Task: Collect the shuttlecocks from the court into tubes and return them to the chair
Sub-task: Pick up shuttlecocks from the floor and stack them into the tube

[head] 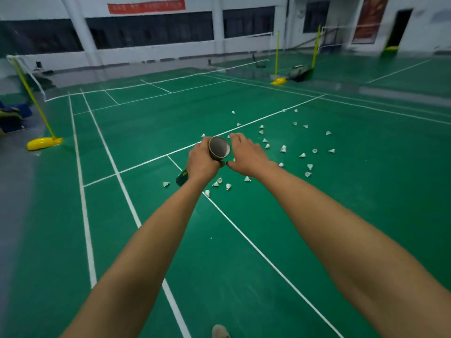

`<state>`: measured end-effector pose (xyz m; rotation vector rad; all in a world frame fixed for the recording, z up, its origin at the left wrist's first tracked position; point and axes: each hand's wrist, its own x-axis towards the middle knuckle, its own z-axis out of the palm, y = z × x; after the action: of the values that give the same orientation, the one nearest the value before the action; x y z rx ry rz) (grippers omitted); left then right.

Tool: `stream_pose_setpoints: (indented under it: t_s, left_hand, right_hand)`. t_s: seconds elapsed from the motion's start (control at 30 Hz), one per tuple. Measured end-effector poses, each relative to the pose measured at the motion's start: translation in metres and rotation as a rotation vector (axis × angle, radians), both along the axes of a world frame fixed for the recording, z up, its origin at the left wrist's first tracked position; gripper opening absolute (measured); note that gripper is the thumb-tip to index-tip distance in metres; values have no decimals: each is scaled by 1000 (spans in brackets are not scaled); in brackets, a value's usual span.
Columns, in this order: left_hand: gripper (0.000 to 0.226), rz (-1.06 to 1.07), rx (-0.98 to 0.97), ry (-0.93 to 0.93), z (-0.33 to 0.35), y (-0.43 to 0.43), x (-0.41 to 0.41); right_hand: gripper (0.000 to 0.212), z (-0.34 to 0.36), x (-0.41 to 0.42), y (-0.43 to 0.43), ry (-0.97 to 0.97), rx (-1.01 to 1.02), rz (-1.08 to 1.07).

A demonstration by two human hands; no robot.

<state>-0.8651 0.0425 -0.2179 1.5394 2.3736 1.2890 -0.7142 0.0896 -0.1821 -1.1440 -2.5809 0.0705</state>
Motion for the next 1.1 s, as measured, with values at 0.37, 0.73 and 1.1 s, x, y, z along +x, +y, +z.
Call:
stream_pose_setpoints:
  t_s: [0.37, 0.73, 1.1]
  left_hand:
    - [65, -137, -7, -151, 19, 202, -39]
    - [65, -176, -121, -175, 0, 380, -108]
    - [66, -215, -191, -135, -25, 571, -136]
  right_hand:
    - [52, 16, -27, 179, -357, 68, -154]
    - [56, 15, -82, 346, -425, 101, -237]
    - [57, -18, -118, 570, -350, 16, -193]
